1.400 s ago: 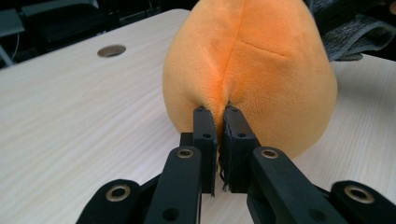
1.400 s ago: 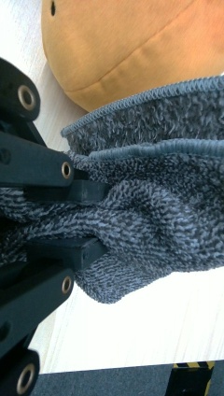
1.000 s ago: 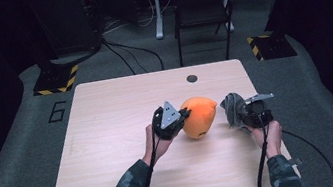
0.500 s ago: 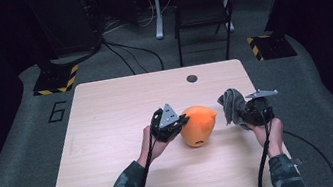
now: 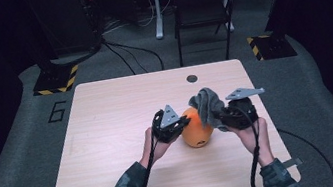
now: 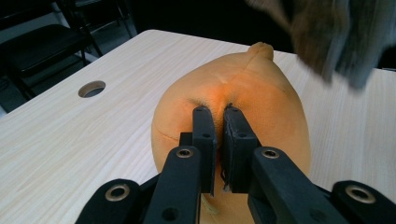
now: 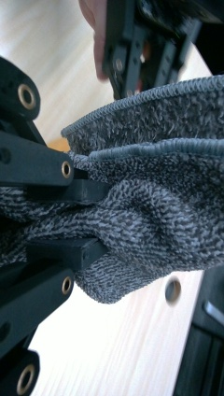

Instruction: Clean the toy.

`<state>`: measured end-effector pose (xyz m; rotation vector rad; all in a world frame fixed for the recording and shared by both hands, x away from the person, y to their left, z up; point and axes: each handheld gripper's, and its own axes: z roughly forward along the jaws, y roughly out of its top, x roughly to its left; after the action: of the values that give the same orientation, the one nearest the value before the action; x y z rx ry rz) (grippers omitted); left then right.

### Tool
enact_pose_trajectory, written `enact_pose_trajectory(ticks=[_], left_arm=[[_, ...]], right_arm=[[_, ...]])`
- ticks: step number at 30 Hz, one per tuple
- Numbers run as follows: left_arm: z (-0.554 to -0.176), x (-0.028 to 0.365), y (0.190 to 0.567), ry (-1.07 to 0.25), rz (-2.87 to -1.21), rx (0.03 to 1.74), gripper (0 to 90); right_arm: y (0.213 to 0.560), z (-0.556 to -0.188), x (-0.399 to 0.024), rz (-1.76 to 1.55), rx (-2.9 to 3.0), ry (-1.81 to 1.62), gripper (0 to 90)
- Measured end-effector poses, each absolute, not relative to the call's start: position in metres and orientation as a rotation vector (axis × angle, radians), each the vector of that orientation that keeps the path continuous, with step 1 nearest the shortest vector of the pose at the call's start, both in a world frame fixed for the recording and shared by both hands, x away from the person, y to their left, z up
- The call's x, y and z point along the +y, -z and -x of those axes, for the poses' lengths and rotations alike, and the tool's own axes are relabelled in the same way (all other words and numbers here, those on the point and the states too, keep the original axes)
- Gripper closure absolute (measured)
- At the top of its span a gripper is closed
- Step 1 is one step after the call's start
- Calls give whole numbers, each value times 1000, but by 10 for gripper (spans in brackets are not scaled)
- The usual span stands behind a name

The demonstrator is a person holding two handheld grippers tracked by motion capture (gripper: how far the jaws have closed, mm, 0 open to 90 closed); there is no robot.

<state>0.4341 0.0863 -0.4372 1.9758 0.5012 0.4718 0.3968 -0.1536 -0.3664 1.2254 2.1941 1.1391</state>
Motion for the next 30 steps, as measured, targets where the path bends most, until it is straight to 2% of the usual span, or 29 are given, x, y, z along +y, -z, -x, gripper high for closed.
enact_pose_trajectory(ticks=[8, 25, 28, 30], left_arm=[[-432, 81, 441, -459, -2004, 479, 850], [-435, 82, 445, -425, -1999, 490, 849], [-435, 82, 446, -422, -1997, 495, 849], [-436, 83, 446, -426, -1995, 497, 848]], right_arm=[[394, -406, -127, -1191, 2298, -1023, 756], [443, -434, -176, -1394, 2237, -699, 756], [439, -434, -185, -1439, 2233, -764, 756], [422, -429, -185, -1412, 2215, -841, 756]])
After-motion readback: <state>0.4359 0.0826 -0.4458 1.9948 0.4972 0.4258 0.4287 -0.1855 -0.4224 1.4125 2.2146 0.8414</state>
